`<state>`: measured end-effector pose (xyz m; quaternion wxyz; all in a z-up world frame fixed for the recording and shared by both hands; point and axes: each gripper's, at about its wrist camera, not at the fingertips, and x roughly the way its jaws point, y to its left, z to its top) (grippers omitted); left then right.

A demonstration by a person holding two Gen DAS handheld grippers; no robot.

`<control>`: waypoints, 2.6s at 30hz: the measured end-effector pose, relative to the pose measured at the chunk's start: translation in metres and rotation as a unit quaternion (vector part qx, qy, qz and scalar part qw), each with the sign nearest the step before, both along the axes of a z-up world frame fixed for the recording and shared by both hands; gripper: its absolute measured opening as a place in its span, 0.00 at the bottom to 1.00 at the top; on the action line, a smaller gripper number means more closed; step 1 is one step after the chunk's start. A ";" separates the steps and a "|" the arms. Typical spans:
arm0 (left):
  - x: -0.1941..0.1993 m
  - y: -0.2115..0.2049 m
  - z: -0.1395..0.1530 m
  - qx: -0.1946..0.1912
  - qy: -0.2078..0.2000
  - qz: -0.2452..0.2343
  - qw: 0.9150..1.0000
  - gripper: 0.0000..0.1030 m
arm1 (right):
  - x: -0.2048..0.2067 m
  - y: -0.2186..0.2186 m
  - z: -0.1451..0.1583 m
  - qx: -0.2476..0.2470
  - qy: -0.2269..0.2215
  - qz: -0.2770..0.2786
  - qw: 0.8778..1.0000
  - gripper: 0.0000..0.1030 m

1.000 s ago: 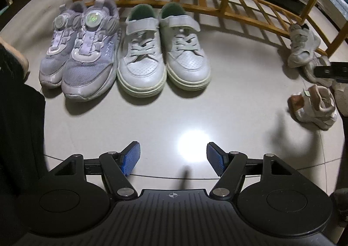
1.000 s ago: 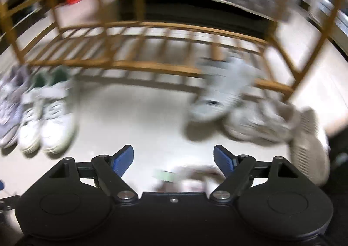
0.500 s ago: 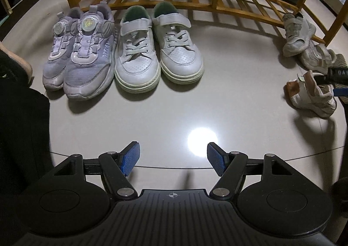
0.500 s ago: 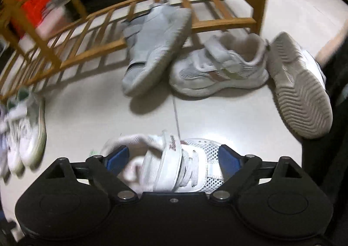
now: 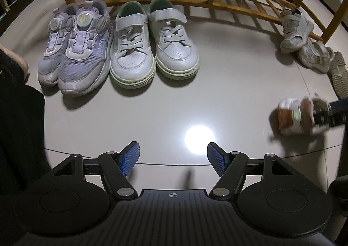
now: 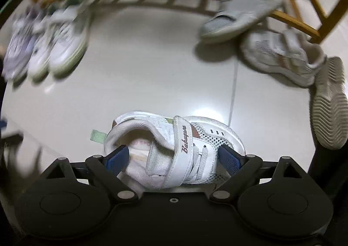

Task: Organize scattered shoes

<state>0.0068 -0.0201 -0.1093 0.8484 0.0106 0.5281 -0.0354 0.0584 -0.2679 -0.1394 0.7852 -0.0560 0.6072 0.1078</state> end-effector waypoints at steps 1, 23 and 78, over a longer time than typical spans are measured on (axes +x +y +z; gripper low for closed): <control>0.000 0.000 0.000 -0.002 0.001 0.000 1.000 0.68 | -0.003 0.004 0.000 -0.004 0.003 0.013 1.000 0.89; -0.007 -0.012 -0.001 -0.007 0.002 -0.025 1.000 0.68 | 0.006 0.013 -0.005 0.006 0.039 -0.021 0.999 0.72; -0.011 0.003 -0.005 -0.005 0.026 -0.034 0.999 0.68 | -0.086 0.119 0.001 0.009 0.002 0.290 0.957 0.73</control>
